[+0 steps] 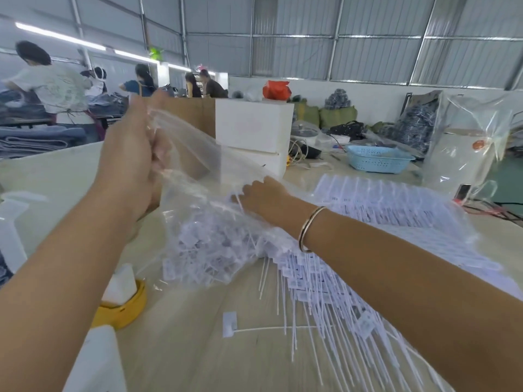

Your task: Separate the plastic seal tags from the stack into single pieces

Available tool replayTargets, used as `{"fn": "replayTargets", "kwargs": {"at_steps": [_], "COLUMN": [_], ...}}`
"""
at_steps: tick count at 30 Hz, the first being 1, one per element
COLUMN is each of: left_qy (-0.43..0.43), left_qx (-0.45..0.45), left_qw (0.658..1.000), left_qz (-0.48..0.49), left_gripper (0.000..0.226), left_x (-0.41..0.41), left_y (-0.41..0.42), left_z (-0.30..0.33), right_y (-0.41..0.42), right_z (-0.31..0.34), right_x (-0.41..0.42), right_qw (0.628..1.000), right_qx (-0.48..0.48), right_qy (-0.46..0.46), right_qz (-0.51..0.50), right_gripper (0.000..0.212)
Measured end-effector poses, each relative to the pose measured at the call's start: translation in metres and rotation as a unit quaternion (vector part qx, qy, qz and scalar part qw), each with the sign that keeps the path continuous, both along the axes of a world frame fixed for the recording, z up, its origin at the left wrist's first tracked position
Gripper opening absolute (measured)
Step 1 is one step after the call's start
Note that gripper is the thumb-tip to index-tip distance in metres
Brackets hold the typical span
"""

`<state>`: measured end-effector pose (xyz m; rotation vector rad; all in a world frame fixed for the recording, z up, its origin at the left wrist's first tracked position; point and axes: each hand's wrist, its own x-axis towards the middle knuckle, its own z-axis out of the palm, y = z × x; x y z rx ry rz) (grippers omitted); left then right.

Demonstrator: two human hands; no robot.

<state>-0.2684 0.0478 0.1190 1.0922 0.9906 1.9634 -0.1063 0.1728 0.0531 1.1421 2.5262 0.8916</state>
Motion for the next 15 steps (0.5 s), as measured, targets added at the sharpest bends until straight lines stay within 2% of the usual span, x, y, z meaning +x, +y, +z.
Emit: {"fn": "replayTargets", "kwargs": {"at_steps": [3,5,8,12,15], "left_qy": [0.053,0.125,0.268,0.306,0.33], "left_qx": [0.027,0.007,-0.061,-0.142,-0.174], "left_qw": [0.998,0.992,0.961,0.941,0.927], "left_qz": [0.002,-0.014,-0.023,-0.012,-0.035], "left_gripper": [0.041,0.041,0.037,0.04,0.032], "left_x": [-0.002,0.003,0.013,0.024,0.038], "left_y": [0.002,0.001,0.008,0.019,0.026], "left_z": [-0.001,-0.01,-0.03,-0.052,-0.06], "right_y": [0.0,0.002,-0.004,-0.038,-0.071], "right_z": [-0.009,-0.008,0.013,0.035,0.029], "right_x": [-0.004,0.003,0.024,0.069,0.108], "right_qw": [0.997,0.985,0.942,0.931,0.943], "right_qx": [-0.019,-0.1,-0.254,-0.25,-0.193], "right_qy": [0.016,0.094,0.199,0.263,0.271], "right_qz": [-0.075,-0.101,-0.096,-0.033,-0.011], "right_gripper": [0.053,0.052,0.058,0.05,0.018]}}
